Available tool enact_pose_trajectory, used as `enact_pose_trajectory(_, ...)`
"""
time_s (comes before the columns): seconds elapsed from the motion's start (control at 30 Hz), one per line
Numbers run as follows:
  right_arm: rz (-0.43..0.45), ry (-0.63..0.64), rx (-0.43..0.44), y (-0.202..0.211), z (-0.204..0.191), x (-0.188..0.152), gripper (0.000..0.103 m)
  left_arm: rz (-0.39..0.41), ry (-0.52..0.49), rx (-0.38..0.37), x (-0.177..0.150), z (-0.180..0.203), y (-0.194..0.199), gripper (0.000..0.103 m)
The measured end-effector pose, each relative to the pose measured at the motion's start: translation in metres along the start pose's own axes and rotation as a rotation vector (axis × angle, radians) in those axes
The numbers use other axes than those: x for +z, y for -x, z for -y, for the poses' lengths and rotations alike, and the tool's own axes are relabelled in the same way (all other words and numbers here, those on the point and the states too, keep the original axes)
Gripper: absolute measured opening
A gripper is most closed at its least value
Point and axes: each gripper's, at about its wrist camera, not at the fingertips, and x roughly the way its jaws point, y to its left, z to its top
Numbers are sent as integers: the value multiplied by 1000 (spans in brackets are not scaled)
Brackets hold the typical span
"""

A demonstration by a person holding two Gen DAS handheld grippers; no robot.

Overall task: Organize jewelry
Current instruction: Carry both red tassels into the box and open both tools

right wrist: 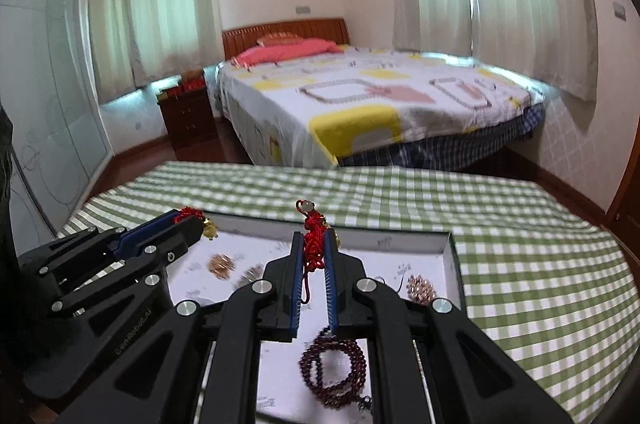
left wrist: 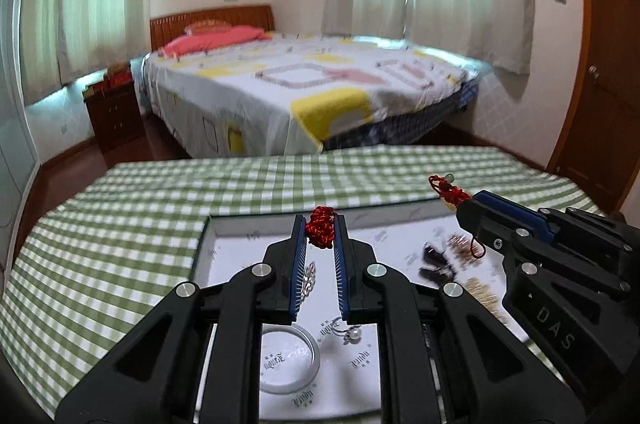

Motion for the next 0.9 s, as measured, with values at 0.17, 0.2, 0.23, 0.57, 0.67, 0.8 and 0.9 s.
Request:
enact_pose_trajectory(0.17,-77,-15,-11,-36,9,-16,10,-93,1,15,-8,1,-42,14)
enact_pose_trajectory(0.2,-92,-25,-10,-42,12,-19,10,-112,0,21,-9,2,-50,14)
enact_pose_trajectory(0.23,-101,-32,-10,-46,14,-20,10,-127,2,25,-10,2,-56,14)
enact_pose_trajectory(0.57,-162,-31,-5,-64,17,-25,10,-224,-4,46,-18,1,-85,14)
enact_pose_trajectory(0.67,-177,-31,-8,-69,18,-25,10,-244,-2,52,-20,1,-91,14)
enact_pose_trajectory(0.8,-194,-29,-13,-72,17,-25,10,-256,-4,53,-19,2,-94,14)
enact_pose_trajectory(0.9,-199,-24,-14,-73,17,-26,10,-262,-10,52,-19,2,-96,14)
